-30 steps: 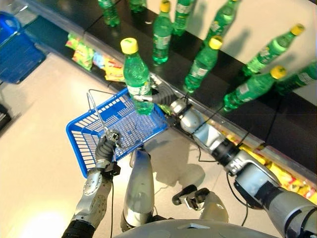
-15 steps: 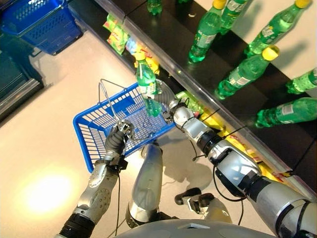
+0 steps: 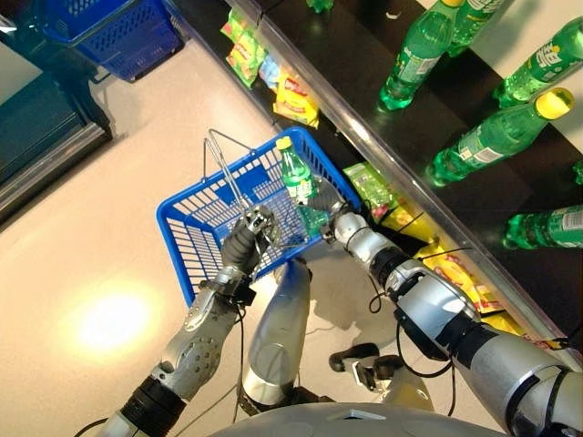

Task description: Pick up the snacks into the basket

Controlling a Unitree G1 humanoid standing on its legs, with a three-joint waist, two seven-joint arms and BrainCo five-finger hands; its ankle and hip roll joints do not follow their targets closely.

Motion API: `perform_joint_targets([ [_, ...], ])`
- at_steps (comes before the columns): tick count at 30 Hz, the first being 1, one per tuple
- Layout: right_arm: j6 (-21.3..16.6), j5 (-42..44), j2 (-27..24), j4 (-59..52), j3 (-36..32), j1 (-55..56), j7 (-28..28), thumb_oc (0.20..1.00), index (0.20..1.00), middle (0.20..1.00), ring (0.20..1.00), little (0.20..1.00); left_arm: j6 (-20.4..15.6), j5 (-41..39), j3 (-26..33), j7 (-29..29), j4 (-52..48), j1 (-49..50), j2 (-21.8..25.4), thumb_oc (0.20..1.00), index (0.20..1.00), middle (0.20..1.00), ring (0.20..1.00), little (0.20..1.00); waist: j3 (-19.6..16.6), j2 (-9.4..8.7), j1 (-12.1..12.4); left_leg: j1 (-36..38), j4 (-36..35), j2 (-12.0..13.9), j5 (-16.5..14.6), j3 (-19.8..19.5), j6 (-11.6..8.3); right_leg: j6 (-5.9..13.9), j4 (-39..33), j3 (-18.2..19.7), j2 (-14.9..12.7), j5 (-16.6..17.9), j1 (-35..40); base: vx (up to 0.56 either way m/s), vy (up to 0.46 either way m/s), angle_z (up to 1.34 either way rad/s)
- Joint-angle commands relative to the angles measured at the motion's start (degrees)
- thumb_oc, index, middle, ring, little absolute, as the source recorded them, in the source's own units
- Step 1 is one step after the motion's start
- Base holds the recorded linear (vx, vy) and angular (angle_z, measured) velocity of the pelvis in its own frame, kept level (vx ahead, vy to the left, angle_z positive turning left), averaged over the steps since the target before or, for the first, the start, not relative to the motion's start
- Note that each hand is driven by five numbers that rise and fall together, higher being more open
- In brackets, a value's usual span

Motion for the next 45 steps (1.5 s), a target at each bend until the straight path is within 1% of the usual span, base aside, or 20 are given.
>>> perform_joint_targets([
  [1, -2.7, -4.2, 1.4, -0.8, 0.8, -4.2, 0.3, 0.200, 0.200, 0.200, 0.200, 0.200, -2.8, -1.4, -2.9, -4.9, -13.6, -4.7, -1.0, 0.200, 0.200, 0.200, 0.200, 0.200, -2.0, 4.23, 1.6, -5.0, 4.6, -2.8, -1.4, 3.2, 5.82, 0.24, -0.3, -0.7, 2.2, 7.3, -5.0, 0.00, -0.009, 0.06],
  [4, -2.2, -7.6, 0.7, -0.5, 3.1, -4.6, 1.2, 0.200, 0.200, 0.200, 0.200, 0.200, -2.3, -2.3, -4.2, -5.5, -13.9, -5.7, -0.9, 0.200, 0.200, 0.200, 0.200, 0.200, -1.7, 4.55, 2.0, -5.4, 4.4, -3.2, -1.1, 2.9, 5.84, 0.49, -0.1, -1.4, 2.0, 7.5, -5.1, 0.00, -0.003, 0.17],
  [8, -1.8, -8.9, 0.5, -0.2, 3.7, -5.1, 0.8, 0.200, 0.200, 0.200, 0.200, 0.200, -1.5, -4.2, -5.9, -6.2, -14.5, -6.5, -0.9, 0.200, 0.200, 0.200, 0.200, 0.200, -1.7, 4.81, 2.3, -5.7, 4.0, -3.4, -0.9, 2.9, 5.86, 0.48, 0.0, -1.8, 1.6, 7.4, -5.4, 0.01, 0.017, 0.13],
  [11, -1.4, -11.1, 0.9, 0.4, 4.7, -6.1, 0.9, 0.200, 0.200, 0.200, 0.200, 0.200, -1.0, -4.3, -6.4, -6.4, -14.7, -6.9, -0.6, 0.200, 0.200, 0.200, 0.200, 0.200, -1.5, 4.79, 2.4, -5.9, 4.1, -3.5, -0.9, 2.9, 5.98, 0.49, 0.0, -1.8, 1.7, 7.5, -5.4, 0.00, 0.017, 0.05],
  [12, -0.9, -14.8, 1.3, 1.0, 6.8, -8.1, 1.1, 0.200, 0.200, 0.200, 0.200, 0.200, -0.2, -4.9, -7.6, -7.1, -14.4, -7.4, 0.0, 0.200, 0.200, 0.200, 0.200, 0.200, -1.4, 4.81, 2.6, -6.0, 4.2, -3.7, -0.9, 2.7, 6.06, 0.65, 0.0, -1.8, 1.5, 7.7, -5.7, 0.00, 0.000, 0.00],
  [14, -0.6, -15.3, 1.4, 1.0, 7.0, -9.0, 1.2, 0.200, 0.200, 0.200, 0.200, 0.200, -0.3, -5.1, -7.9, -7.1, -14.4, -7.4, 0.1, 0.200, 0.200, 0.200, 0.200, 0.200, -1.4, 4.85, 2.7, -6.2, 4.3, -3.8, -0.9, 2.8, 6.10, 0.67, 0.1, -1.8, 1.4, 7.7, -5.7, 0.00, 0.000, 0.00],
  [17, 0.1, -18.2, 2.1, 2.2, 8.4, -10.1, 2.0, 0.200, 0.200, 0.200, 0.200, 0.200, 0.8, -5.7, -8.9, -7.4, -14.5, -8.3, 0.6, 0.200, 0.200, 0.200, 0.200, 0.200, -1.5, 4.92, 2.8, -6.3, 4.3, -4.0, -1.0, 2.7, 6.17, 0.72, 0.4, -1.7, 1.2, 7.6, -5.9, 0.01, 0.009, 0.06],
  [19, 0.7, -25.4, 2.1, 2.7, 12.6, -11.4, 3.0, 0.200, 0.200, 0.200, 0.200, 0.200, 1.7, -5.8, -9.8, -8.1, -14.2, -8.8, 1.2, 0.200, 0.200, 0.200, 0.200, 0.200, -1.4, 4.84, 3.1, -6.2, 4.2, -4.1, -1.1, 2.7, 6.17, 0.88, 0.5, -1.6, 1.1, 7.6, -5.9, 0.02, 0.010, 0.09],
  [20, 0.7, -25.5, 2.1, 2.7, 12.7, -11.4, 3.0, 0.200, 0.200, 0.200, 0.200, 0.200, 1.7, -5.8, -9.8, -8.1, -14.2, -8.8, 1.1, 0.200, 0.200, 0.200, 0.200, 0.200, -1.4, 4.87, 3.0, -6.2, 4.3, -4.1, -1.1, 2.8, 6.18, 0.88, 0.5, -1.6, 1.1, 7.6, -5.9, 0.02, 0.002, 0.06],
  [22, 0.9, -34.7, 1.1, 1.8, 17.7, -12.3, 3.0, 0.200, 0.200, 0.200, 0.200, 0.200, 2.2, -5.9, -10.2, -8.8, -14.0, -9.2, 1.7, 0.200, 0.200, 0.200, 0.200, 0.200, -1.3, 4.70, 3.5, -6.2, 4.2, -4.3, -1.2, 2.7, 6.07, 1.16, 0.4, -1.8, 1.0, 7.7, -5.9, 0.02, -0.012, 0.05],
  [23, 0.9, -34.8, 1.1, 1.8, 17.7, -12.3, 3.0, 0.200, 0.200, 0.200, 0.200, 0.200, 2.2, -5.9, -10.2, -8.8, -14.0, -9.2, 1.7, 0.200, 0.200, 0.200, 0.200, 0.200, -1.3, 4.75, 3.4, -6.2, 4.2, -4.3, -1.2, 2.6, 6.07, 1.18, 0.4, -1.8, 1.0, 7.7, -5.9, 0.03, -0.008, 0.06],
  [24, 1.0, -37.9, 0.7, 1.1, 19.4, -12.2, 2.9, 0.200, 0.200, 0.200, 0.200, 0.200, 2.3, -6.1, -10.2, -8.9, -14.0, -9.5, 1.7, 0.200, 0.200, 0.200, 0.200, 0.200, -1.3, 4.65, 3.5, -6.2, 4.0, -4.4, -1.2, 2.6, 6.02, 1.25, 0.3, -1.9, 1.0, 7.6, -5.8, 0.01, -0.001, 0.06],
  [25, 1.0, -37.9, 0.7, 1.1, 19.4, -12.2, 2.9, 0.200, 0.200, 0.200, 0.200, 0.200, 2.3, -6.1, -10.2, -8.9, -14.0, -9.5, 1.7, 0.200, 0.200, 0.200, 0.200, 0.200, -1.3, 4.67, 3.5, -6.2, 4.0, -4.4, -1.2, 2.6, 6.02, 1.25, 0.3, -1.9, 1.0, 7.6, -5.8, 0.02, -0.012, 0.09],
  [26, 1.8, -43.4, -0.2, 0.4, 21.2, -12.9, 2.3, 0.200, 0.200, 0.200, 0.200, 0.200, 2.4, -6.7, -10.7, -9.1, -13.8, -10.2, 1.3, 0.200, 0.200, 0.200, 0.200, 0.200, -1.2, 4.50, 3.6, -6.3, 3.6, -4.7, -0.9, 2.4, 5.97, 1.41, 0.3, -2.3, 1.0, 7.6, -5.7, 0.01, -0.010, 0.07],
  [27, 1.8, -43.5, -0.2, 0.4, 21.2, -12.9, 2.3, 0.200, 0.200, 0.200, 0.200, 0.200, 2.4, -6.7, -10.7, -9.1, -13.8, -10.2, 1.3, 0.200, 0.200, 0.200, 0.200, 0.200, -1.2, 4.53, 3.6, -6.3, 3.6, -4.7, -0.9, 2.4, 5.97, 1.41, 0.3, -2.3, 1.0, 7.6, -5.7, 0.01, -0.019, 0.10],
  [29, 2.7, -47.4, -0.4, 0.7, 22.2, -13.3, 1.9, 0.200, 0.200, 0.200, 0.200, 0.200, 2.3, -6.8, -10.8, -8.7, -13.7, -10.7, 1.1, 0.200, 0.200, 0.200, 0.200, 0.200, -1.3, 4.55, 3.6, -6.4, 3.5, -4.9, -0.8, 2.2, 6.07, 1.40, 0.4, -2.5, 0.9, 7.5, -5.8, 0.00, -0.008, 0.13],
  [33, 3.1, -51.0, -0.3, 1.0, 23.3, -13.7, 2.1, 0.200, 0.200, 0.200, 0.200, 0.200, 2.5, -6.4, -11.1, -8.6, -13.3, -11.3, 0.8, 0.200, 0.200, 0.200, 0.200, 0.200, -1.2, 4.77, 3.6, -6.5, 3.4, -5.0, -0.8, 2.1, 6.12, 1.37, 0.4, -2.6, 0.8, 7.5, -6.0, 0.00, 0.003, 0.04],
  [36, 3.3, -51.6, -0.3, 0.9, 23.4, -13.8, 2.0, 0.200, 0.200, 0.200, 0.200, 0.200, 2.6, -6.4, -11.2, -8.7, -13.2, -11.4, 0.7, 0.200, 0.200, 0.200, 0.200, 0.200, -1.3, 4.80, 3.7, -6.5, 3.4, -5.0, -0.8, 2.0, 6.13, 1.36, 0.4, -2.7, 0.7, 7.5, -6.0, 0.00, 0.000, 0.00],
  [40, 3.9, -54.7, -0.6, 1.6, 23.8, -13.4, 2.6, 0.200, 0.200, 0.200, 0.200, 0.200, 2.8, -6.4, -11.7, -9.2, -12.8, -11.9, 0.6, 0.200, 0.200, 0.200, 0.200, 0.200, -1.6, 4.84, 3.8, -6.5, 2.6, -5.2, -0.5, 1.7, 6.02, 1.45, 0.3, -3.0, 0.5, 7.5, -6.1, 0.00, 0.003, 0.01],
  [45, 4.3, -56.0, -1.3, 2.2, 23.7, -11.4, 3.1, 0.200, 0.200, 0.200, 0.200, 0.200, 3.0, -6.3, -11.6, -9.5, -12.4, -12.0, 0.4, 0.200, 0.200, 0.200, 0.200, 0.200, -1.5, 5.27, 3.7, -6.9, 2.7, -5.3, -0.5, 1.7, 5.97, 1.65, 0.7, -3.2, 0.2, 7.5, -6.3, 0.00, 0.001, 0.01],
])
